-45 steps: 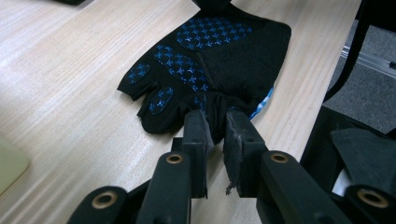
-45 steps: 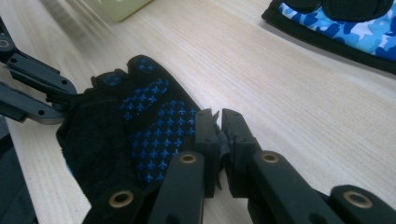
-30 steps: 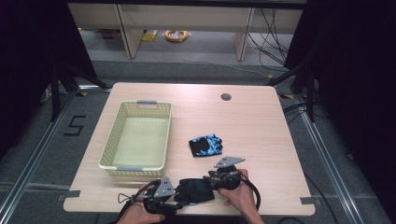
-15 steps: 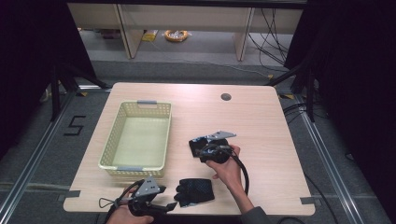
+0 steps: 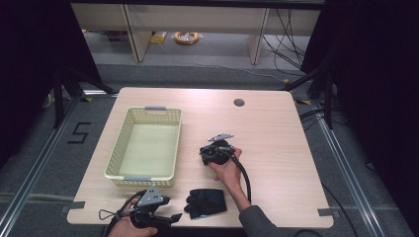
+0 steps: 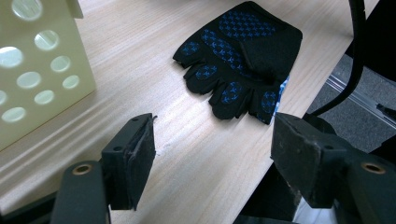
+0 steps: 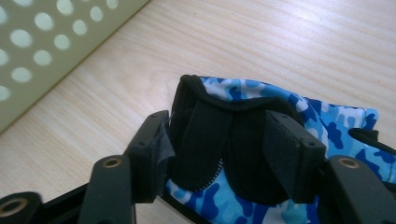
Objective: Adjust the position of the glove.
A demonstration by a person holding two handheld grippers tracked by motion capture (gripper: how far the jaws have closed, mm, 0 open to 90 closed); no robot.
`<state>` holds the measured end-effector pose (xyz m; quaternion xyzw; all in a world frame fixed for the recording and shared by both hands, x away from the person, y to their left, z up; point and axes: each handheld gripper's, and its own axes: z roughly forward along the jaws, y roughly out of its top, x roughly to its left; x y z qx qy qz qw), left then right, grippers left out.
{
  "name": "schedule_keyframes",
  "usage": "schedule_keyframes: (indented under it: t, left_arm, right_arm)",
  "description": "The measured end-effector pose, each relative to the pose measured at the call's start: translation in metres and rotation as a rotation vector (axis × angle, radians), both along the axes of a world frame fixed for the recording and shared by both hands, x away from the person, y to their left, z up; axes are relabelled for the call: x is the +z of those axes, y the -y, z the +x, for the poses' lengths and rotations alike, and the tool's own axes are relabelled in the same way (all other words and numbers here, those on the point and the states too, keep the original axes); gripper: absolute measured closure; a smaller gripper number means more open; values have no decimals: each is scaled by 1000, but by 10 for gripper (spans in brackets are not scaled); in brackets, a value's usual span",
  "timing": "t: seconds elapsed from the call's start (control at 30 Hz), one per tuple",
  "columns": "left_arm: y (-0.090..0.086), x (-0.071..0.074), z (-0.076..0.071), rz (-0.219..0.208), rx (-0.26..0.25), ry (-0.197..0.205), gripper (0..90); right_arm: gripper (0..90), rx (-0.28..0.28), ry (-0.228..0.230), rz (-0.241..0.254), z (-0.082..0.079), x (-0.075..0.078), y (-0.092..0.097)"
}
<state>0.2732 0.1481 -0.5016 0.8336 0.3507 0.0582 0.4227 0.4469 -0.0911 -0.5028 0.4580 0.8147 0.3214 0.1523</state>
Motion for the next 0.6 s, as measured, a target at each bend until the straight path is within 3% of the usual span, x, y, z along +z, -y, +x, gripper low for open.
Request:
schedule_keyframes:
  t: [0.03, 0.07, 0.1, 0.17, 0.2, 0.33, 0.4, 0.47, 0.5, 0.57, 0.6]
  left_arm:
    - [0, -1, 0, -9, 3, 2, 304]
    - [-2, 1, 1, 18, -14, 1, 304]
    - [-1, 0, 1, 5, 2, 1, 304]
    - [-1, 0, 1, 2, 14, -10, 305]
    - [-2, 0, 1, 19, 3, -5, 305]
    - [-2, -1, 1, 16, -3, 0, 307]
    - [-1, -1, 1, -6, 7, -2, 308]
    - [-4, -1, 3, 16, 0, 2, 309]
    - [-2, -1, 2, -7, 20, -11, 309]
    - [-3, 0, 3, -13, 14, -3, 309]
    - [-4, 0, 3, -4, 17, -7, 309]
  right_arm:
    - [466, 17, 3, -17, 0, 0, 0]
    - [503, 18, 6, -22, 0, -1, 0]
    - [540, 32, 34, -55, 0, -2, 2]
    - [603, 44, 45, -72, -1, -2, 3]
    - [632, 63, 59, -80, 0, -2, 5]
    - [701, 92, 57, -60, 1, -2, 11]
    - [732, 101, 42, -38, 2, -2, 13]
    - [751, 119, 39, -31, 2, -2, 15]
    - [754, 124, 39, -26, 1, -1, 15]
    - [755, 146, 46, -23, 0, 2, 17]
    - [755, 151, 76, -27, -1, 4, 18]
